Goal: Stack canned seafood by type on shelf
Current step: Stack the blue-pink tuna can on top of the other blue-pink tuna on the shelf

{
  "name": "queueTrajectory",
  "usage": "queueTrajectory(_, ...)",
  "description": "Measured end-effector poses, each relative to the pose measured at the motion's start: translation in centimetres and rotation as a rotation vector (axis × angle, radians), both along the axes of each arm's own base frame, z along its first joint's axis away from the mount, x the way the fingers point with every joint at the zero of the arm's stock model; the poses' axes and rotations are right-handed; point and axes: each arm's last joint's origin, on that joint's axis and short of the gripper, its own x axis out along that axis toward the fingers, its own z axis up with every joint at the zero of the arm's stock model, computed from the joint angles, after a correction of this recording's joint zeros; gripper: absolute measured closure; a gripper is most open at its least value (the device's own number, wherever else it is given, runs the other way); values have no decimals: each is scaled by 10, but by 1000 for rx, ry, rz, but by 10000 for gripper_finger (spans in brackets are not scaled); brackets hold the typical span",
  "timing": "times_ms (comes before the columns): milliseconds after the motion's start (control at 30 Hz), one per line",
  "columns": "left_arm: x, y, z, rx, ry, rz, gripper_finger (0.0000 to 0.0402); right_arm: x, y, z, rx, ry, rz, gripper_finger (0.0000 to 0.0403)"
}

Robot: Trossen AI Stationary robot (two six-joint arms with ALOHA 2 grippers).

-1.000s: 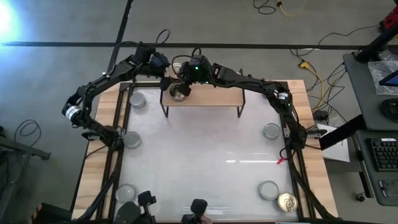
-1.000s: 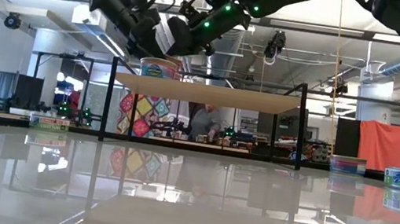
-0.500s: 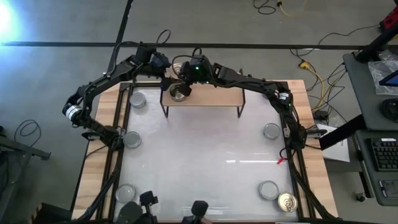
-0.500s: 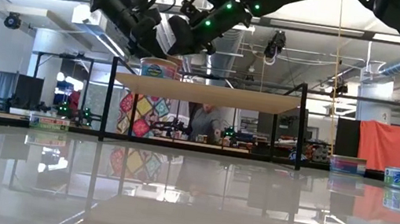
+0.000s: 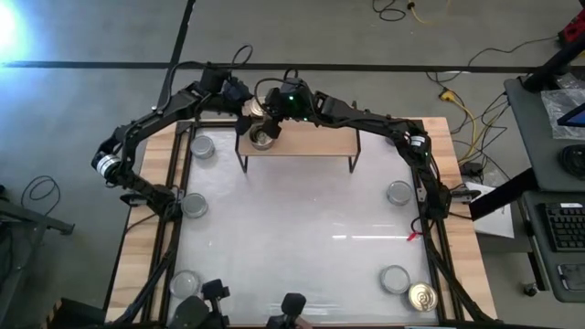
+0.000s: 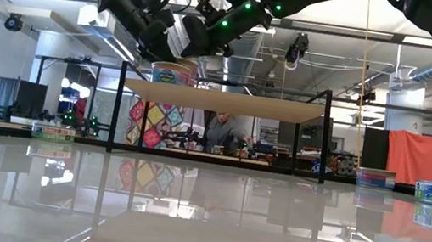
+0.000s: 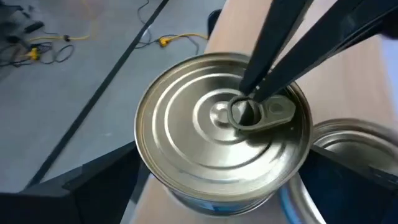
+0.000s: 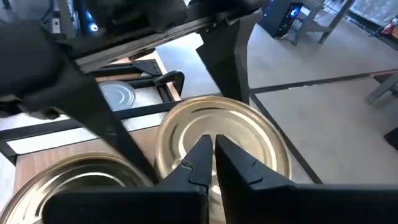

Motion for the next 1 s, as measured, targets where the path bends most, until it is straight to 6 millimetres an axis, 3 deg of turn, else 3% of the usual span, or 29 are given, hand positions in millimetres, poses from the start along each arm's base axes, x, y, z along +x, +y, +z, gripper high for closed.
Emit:
queueTrajectory(133,-2,1,1,34,40,35,2,0,0,0,0,1,0,390)
queueTrajectory(567,-16,-20,39,48,11,1,2,-5,2,6,-20,27,6,390)
queueTrajectory(800,-31,-43,53,11,8,-7,2,-34,25,40,-34,148,59,390)
queueTrajectory(1000,-28,-69,45,-32,-49,-99,2,-65,53,46,31,270,92,390)
